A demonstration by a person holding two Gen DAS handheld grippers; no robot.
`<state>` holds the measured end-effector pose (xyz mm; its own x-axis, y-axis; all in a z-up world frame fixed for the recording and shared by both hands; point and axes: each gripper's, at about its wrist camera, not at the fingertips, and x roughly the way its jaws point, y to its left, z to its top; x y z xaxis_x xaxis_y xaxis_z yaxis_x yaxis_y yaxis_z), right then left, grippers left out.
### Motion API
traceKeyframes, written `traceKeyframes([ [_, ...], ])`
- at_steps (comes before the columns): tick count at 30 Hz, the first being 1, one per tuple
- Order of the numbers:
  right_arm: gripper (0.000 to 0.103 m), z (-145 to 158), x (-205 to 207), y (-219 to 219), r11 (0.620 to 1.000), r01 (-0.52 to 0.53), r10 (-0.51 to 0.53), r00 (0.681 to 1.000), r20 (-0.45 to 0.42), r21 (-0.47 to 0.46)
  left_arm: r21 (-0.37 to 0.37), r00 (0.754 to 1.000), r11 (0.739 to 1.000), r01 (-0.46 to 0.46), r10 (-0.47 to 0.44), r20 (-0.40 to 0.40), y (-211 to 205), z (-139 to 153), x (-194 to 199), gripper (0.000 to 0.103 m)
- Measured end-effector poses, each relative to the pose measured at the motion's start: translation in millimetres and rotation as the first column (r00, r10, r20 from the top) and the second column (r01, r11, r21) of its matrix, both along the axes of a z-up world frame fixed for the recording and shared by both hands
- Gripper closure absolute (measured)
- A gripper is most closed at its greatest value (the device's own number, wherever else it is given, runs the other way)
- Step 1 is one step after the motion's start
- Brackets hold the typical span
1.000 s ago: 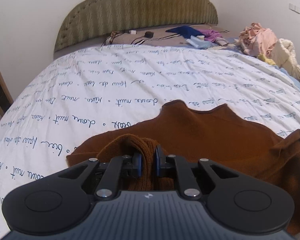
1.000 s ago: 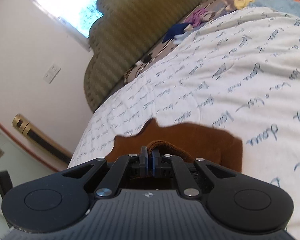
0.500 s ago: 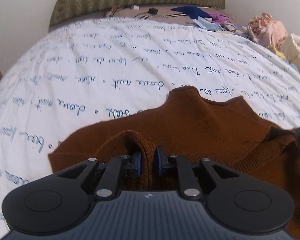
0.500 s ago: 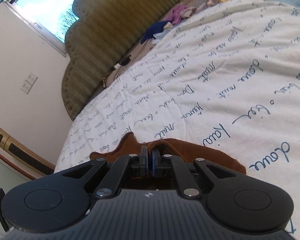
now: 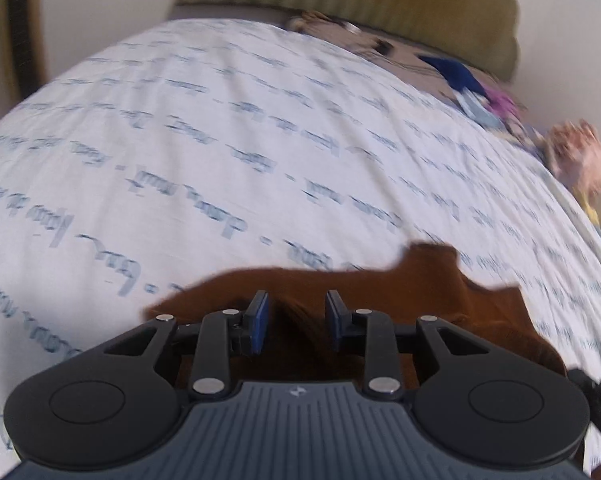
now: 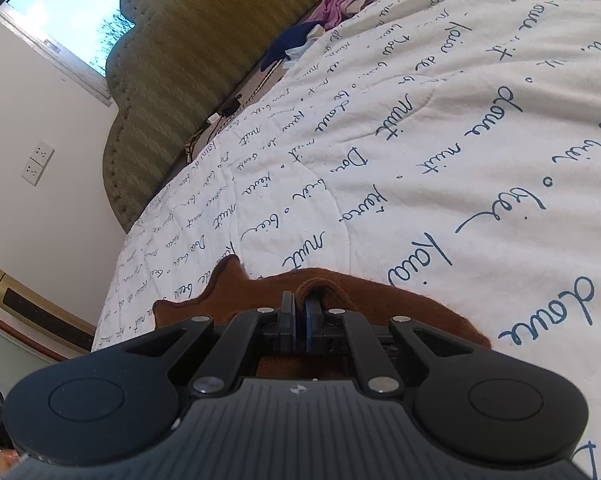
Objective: Fold small clothes
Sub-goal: 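Lower the hem onto the sweater and open both grippers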
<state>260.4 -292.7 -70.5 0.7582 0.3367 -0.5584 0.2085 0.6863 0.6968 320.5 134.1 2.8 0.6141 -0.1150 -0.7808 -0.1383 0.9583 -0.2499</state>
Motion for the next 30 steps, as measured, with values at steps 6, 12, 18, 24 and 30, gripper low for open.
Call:
traceKeyframes([
  [6,0.061,0.9,2.3,0.0,0.999,0.016,-0.016,1.0,0.011,-0.028,0.101,0.998,0.994,-0.031,0.025,0.055,7.2,8.0,-13.7,0.073],
  [12,0.05,28.3,-7.9,15.4,0.988,0.003,0.013,0.995,0.101,-0.156,0.281,0.984,0.95,0.133,-0.161,0.079,-28.3,7.6,-29.9,0.073],
  [18,0.025,24.6,-14.3,55.3,0.943,-0.213,0.228,0.973,0.028,-0.255,0.336,0.961,0.909,0.246,-0.273,0.036,-33.3,-12.5,-57.9,0.073],
  [24,0.022,24.8,-37.9,47.4,0.913,-0.196,0.207,0.978,-0.007,-0.359,0.307,0.937,0.9,0.309,-0.343,0.062,-2.3,-17.8,-103.6,0.065],
  [30,0.016,39.5,-77.2,49.0,0.888,-0.239,0.271,0.962,0.027,-0.392,0.164,0.932,0.925,0.343,-0.357,0.063,29.5,-22.6,-132.8,0.06],
])
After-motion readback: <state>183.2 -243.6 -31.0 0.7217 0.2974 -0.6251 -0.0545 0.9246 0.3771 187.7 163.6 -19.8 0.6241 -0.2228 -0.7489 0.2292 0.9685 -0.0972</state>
